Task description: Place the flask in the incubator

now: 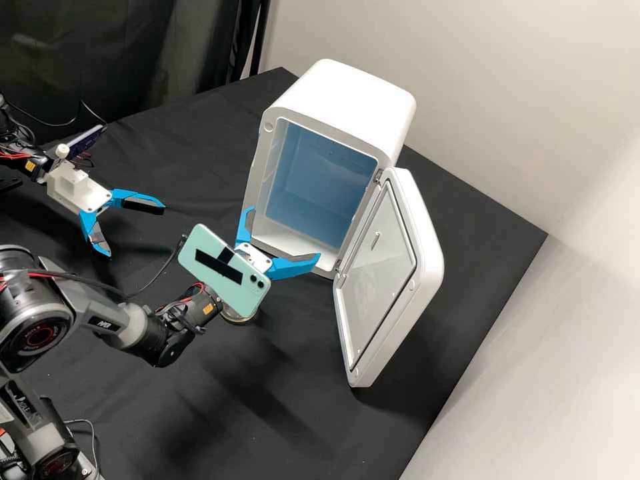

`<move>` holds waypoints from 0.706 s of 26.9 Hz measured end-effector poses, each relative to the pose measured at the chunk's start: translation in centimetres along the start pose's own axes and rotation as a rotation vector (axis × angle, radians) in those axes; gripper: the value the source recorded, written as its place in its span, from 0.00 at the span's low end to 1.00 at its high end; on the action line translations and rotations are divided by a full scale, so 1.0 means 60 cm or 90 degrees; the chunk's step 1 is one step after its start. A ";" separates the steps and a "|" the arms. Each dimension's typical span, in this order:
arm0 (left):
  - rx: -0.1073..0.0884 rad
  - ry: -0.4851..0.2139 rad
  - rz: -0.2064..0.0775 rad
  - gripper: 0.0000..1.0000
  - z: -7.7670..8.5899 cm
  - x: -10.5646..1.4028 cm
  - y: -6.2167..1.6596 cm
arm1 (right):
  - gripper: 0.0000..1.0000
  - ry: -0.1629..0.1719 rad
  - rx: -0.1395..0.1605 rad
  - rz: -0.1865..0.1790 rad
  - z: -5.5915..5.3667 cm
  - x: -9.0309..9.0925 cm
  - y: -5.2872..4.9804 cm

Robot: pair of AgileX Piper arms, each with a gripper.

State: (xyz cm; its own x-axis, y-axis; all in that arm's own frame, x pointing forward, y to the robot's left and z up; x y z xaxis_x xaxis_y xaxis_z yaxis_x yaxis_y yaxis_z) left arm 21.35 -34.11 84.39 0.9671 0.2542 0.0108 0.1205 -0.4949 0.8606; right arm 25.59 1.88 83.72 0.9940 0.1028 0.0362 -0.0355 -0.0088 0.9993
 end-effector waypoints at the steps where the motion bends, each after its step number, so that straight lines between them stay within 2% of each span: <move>1: 0.000 -0.001 0.000 1.00 0.000 0.000 0.000 | 1.00 0.002 -0.003 -0.001 0.001 -0.004 0.000; 5: 0.000 -0.001 0.000 1.00 0.001 0.000 0.000 | 1.00 0.008 -0.007 -0.005 0.006 -0.025 -0.002; 10: 0.000 -0.001 -0.001 1.00 0.001 0.000 0.000 | 1.00 0.021 -0.021 -0.030 0.006 -0.053 -0.007; 13: 0.000 -0.001 -0.001 1.00 0.001 0.000 0.000 | 1.00 0.017 -0.024 -0.037 0.008 -0.065 -0.010; 19: 0.003 -0.003 0.007 1.00 0.002 -0.001 0.004 | 1.00 0.021 -0.035 -0.071 0.011 -0.092 -0.018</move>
State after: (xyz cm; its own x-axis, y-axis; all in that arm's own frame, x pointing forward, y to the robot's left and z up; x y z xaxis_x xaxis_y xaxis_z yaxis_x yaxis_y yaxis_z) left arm 21.32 -34.37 84.54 0.9692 0.2454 0.0180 0.1111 -0.5016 0.8579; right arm 20.23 0.67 82.42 0.9884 0.1320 -0.0755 0.0682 0.0588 0.9959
